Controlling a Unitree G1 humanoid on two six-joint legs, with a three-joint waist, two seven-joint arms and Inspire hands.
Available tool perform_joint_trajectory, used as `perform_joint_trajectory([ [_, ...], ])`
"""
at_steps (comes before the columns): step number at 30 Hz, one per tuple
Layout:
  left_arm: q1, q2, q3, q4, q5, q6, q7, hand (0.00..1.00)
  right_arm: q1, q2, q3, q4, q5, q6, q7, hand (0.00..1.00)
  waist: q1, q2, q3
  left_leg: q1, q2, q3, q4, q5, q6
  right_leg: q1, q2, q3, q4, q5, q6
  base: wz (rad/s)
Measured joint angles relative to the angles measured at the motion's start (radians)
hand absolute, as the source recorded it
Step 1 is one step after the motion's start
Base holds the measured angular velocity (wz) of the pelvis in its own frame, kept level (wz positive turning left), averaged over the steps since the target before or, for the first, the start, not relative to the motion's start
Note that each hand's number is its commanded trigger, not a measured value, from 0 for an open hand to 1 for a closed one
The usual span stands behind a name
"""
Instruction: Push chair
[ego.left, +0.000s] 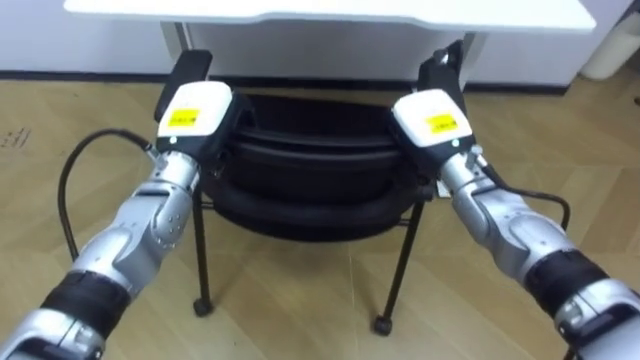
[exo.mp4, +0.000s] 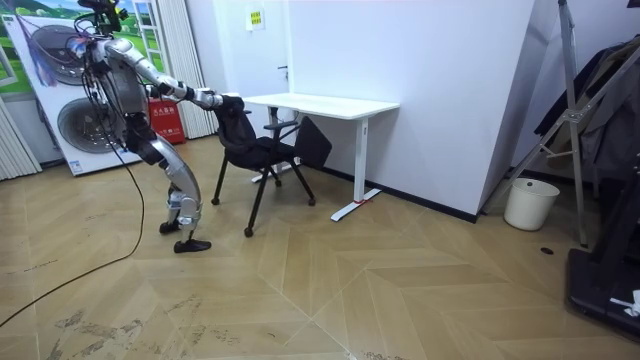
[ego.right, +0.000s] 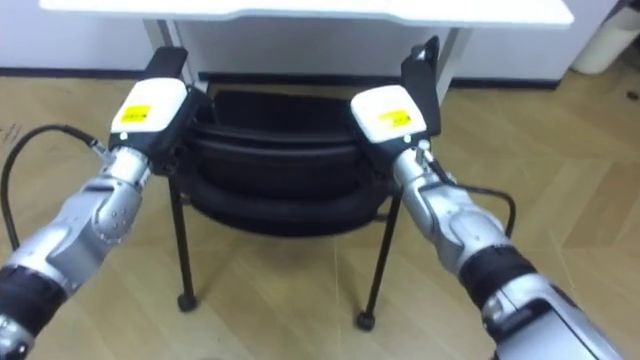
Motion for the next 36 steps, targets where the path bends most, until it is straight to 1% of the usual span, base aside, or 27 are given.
perform_joint_trajectory([
  [3,0.014,-0.005,-0.008,0.002,-0.001,0.002,0.001,1.00,0.018,0.001,0.000,0.000,0.000,-0.002,0.000,1.00,0.004,0.010,-0.0029,-0.016,0.007,-0.017,0.075,0.025,0.005,0.033,0.013,-0.001,0.001,-0.016,0.001,0.04],
  [5,0.025,-0.008,-0.010,0.001,0.000,0.003,0.004,1.00,0.029,0.001,0.000,-0.001,0.000,-0.002,0.000,1.00,0.008,0.013,-0.0038,-0.012,0.010,-0.017,0.082,0.027,0.008,0.054,0.015,0.000,0.002,-0.022,0.002,-0.02],
  [7,0.033,-0.011,-0.010,-0.001,0.001,0.003,0.004,1.00,0.039,0.000,0.000,-0.007,-0.001,-0.002,0.000,1.00,0.005,0.016,-0.0082,-0.007,0.009,-0.016,0.083,0.027,0.008,0.065,0.017,0.000,-0.001,-0.025,0.006,0.02],
  [10,0.044,-0.013,-0.008,-0.003,0.000,0.004,0.013,1.00,0.040,0.001,0.001,-0.007,-0.008,-0.002,0.000,1.00,0.005,0.019,-0.0085,0.003,0.004,-0.013,0.081,0.027,0.008,0.069,0.022,0.021,-0.002,-0.020,0.008,-0.02],
  [11,0.046,-0.014,-0.008,-0.003,-0.001,0.005,0.012,1.00,0.044,-0.001,0.001,-0.012,-0.008,-0.003,0.001,1.00,0.000,0.019,-0.0083,0.002,-0.003,-0.014,0.079,0.024,0.008,0.069,0.025,0.039,-0.002,-0.025,0.001,0.28],
  [12,0.047,-0.021,-0.008,-0.003,-0.002,0.008,0.012,1.00,0.048,-0.009,0.000,-0.016,-0.008,-0.006,0.001,1.00,-0.013,0.014,-0.0054,-0.007,-0.037,-0.010,0.044,0.012,0.011,0.069,0.029,0.069,-0.003,-0.029,0.007,0.44],
  [13,0.047,-0.024,-0.010,-0.002,-0.001,0.009,0.012,1.00,0.051,-0.012,0.000,-0.017,-0.007,-0.007,0.001,1.00,-0.019,0.012,-0.0045,-0.016,-0.065,0.000,0.017,0.011,0.013,0.066,0.032,0.091,-0.003,-0.030,0.008,0.48],
  [14,0.047,-0.040,-0.019,-0.001,0.000,0.015,0.011,1.00,0.060,-0.022,0.000,-0.019,-0.003,-0.013,0.001,1.00,-0.026,0.007,-0.0045,-0.026,-0.101,0.031,-0.050,0.011,0.014,0.061,0.052,0.152,-0.005,-0.029,0.009,0.19],
  [15,0.048,-0.052,-0.028,0.002,-0.001,0.019,0.009,1.00,0.072,-0.032,0.000,-0.022,-0.002,-0.019,0.001,1.00,-0.029,0.011,-0.0082,-0.034,-0.132,0.056,-0.132,0.019,0.019,0.062,0.080,0.206,-0.012,-0.025,0.012,-0.03],
  [16,0.052,-0.058,-0.029,0.004,0.000,0.019,0.007,1.00,0.079,-0.039,0.000,-0.027,-0.002,-0.019,0.001,1.00,-0.024,0.016,-0.0122,-0.038,-0.144,0.055,-0.178,0.026,0.027,0.061,0.095,0.229,-0.020,-0.022,0.013,-0.49],
  [17,0.065,-0.062,-0.027,0.000,-0.001,0.018,0.006,1.00,0.089,-0.052,0.001,-0.037,-0.004,-0.019,0.001,1.00,-0.002,0.035,-0.0229,-0.039,-0.161,0.047,-0.233,0.066,0.058,0.055,0.118,0.279,-0.025,-0.017,0.021,-0.78],
  [18,0.087,-0.060,-0.019,-0.011,-0.001,0.017,0.007,1.00,0.101,-0.050,0.001,-0.051,-0.010,-0.017,0.002,1.00,0.014,0.049,-0.0383,-0.029,-0.169,0.046,-0.246,0.083,0.074,0.051,0.128,0.312,-0.033,-0.011,0.032,-0.79],
  [19,0.097,-0.058,-0.017,-0.021,-0.001,0.017,0.007,1.00,0.104,-0.049,0.001,-0.057,-0.015,-0.015,0.002,1.00,0.013,0.052,-0.0428,-0.022,-0.168,0.052,-0.250,0.086,0.080,0.051,0.131,0.318,-0.041,-0.006,0.041,-0.52],
  [20,0.101,-0.054,-0.014,-0.029,0.001,0.019,0.007,1.00,0.107,-0.048,0.001,-0.072,-0.017,-0.010,0.002,1.00,0.011,0.051,-0.0430,-0.010,-0.163,0.076,-0.268,0.093,0.094,0.057,0.129,0.324,-0.056,0.004,0.054,-0.17],
  [21,0.101,-0.051,-0.018,-0.037,0.001,0.027,0.007,1.00,0.111,-0.044,0.001,-0.075,-0.017,-0.003,0.002,1.00,0.007,0.043,-0.0464,0.002,-0.162,0.099,-0.287,0.098,0.101,0.067,0.120,0.321,-0.073,0.009,0.063,-0.11],
  [22,0.102,-0.049,-0.018,-0.043,0.001,0.032,0.006,1.00,0.112,-0.045,0.001,-0.076,-0.018,-0.004,0.002,1.00,0.007,0.039,-0.0469,0.009,-0.162,0.111,-0.296,0.104,0.110,0.070,0.113,0.321,-0.077,0.012,0.069,-0.07],
  [23,0.104,-0.048,-0.017,-0.050,0.001,0.034,0.006,1.00,0.114,-0.049,0.001,-0.080,-0.018,-0.003,0.002,1.00,0.002,0.039,-0.0462,0.016,-0.160,0.125,-0.302,0.116,0.128,0.077,0.110,0.323,-0.087,0.013,0.074,-0.10],
  [24,0.104,-0.042,-0.017,-0.058,-0.001,0.035,0.006,1.00,0.113,-0.048,-0.001,-0.080,-0.018,-0.003,0.002,1.00,-0.002,0.036,-0.0454,0.018,-0.164,0.131,-0.302,0.115,0.136,0.080,0.103,0.326,-0.090,0.011,0.077,-0.08],
  [26,0.103,-0.036,-0.009,-0.068,-0.001,0.036,0.006,1.00,0.104,-0.045,-0.001,-0.086,-0.018,-0.002,0.002,1.00,-0.015,0.032,-0.0429,0.018,-0.166,0.147,-0.302,0.107,0.150,0.079,0.095,0.330,-0.094,0.012,0.080,-0.09],
  [28,0.103,-0.036,-0.001,-0.077,0.002,0.039,0.004,1.00,0.098,-0.045,-0.005,-0.088,-0.022,-0.001,0.002,1.00,-0.021,0.030,-0.0431,0.017,-0.166,0.161,-0.303,0.098,0.162,0.078,0.094,0.337,-0.104,0.014,0.086,-0.12],
  [29,0.102,-0.035,0.007,-0.085,0.012,0.038,0.003,1.00,0.098,-0.045,-0.014,-0.094,-0.029,-0.001,-0.001,1.00,-0.022,0.025,-0.0431,0.015,-0.166,0.173,-0.306,0.090,0.174,0.075,0.089,0.343,-0.109,0.015,0.091,-0.11],
  [30,0.102,-0.035,0.019,-0.096,0.027,0.036,-0.002,1.00,0.098,-0.045,-0.023,-0.095,-0.034,-0.002,-0.001,1.00,-0.023,0.015,-0.0417,0.015,-0.166,0.192,-0.311,0.087,0.179,0.068,0.081,0.347,-0.106,0.013,0.095,-0.11],
  [31,0.102,-0.035,0.022,-0.102,0.031,0.036,-0.005,1.00,0.099,-0.044,-0.026,-0.097,-0.034,-0.002,-0.001,1.00,-0.025,0.010,-0.0422,0.015,-0.164,0.204,-0.313,0.084,0.182,0.065,0.078,0.347,-0.105,0.011,0.098,-0.08],
  [32,0.101,-0.035,0.028,-0.110,0.039,0.036,-0.011,1.00,0.100,-0.045,-0.030,-0.100,-0.034,-0.002,-0.001,1.00,-0.026,0.003,-0.0434,0.016,-0.158,0.229,-0.311,0.074,0.188,0.064,0.075,0.348,-0.103,0.009,0.102,-0.11],
  [33,0.101,-0.033,0.033,-0.117,0.044,0.036,-0.017,1.00,0.099,-0.045,-0.032,-0.108,-0.034,-0.002,-0.001,1.00,-0.025,0.000,-0.0440,0.017,-0.148,0.257,-0.299,0.059,0.192,0.061,0.065,0.340,-0.094,0.006,0.108,-0.18],
  [34,0.101,-0.032,0.034,-0.120,0.044,0.036,-0.019,1.00,0.099,-0.045,-0.033,-0.110,-0.033,-0.001,-0.001,1.00,-0.021,-0.002,-0.0430,0.018,-0.145,0.270,-0.292,0.049,0.195,0.058,0.053,0.324,-0.079,0.003,0.111,-0.38],
  [36,0.101,-0.033,0.045,-0.122,0.046,0.032,-0.029,1.00,0.097,-0.042,-0.035,-0.108,-0.032,-0.002,0.000,1.00,0.002,-0.013,-0.0380,0.026,-0.145,0.310,-0.253,0.007,0.204,0.022,-0.021,0.211,0.059,0.001,0.115,-0.44],
])
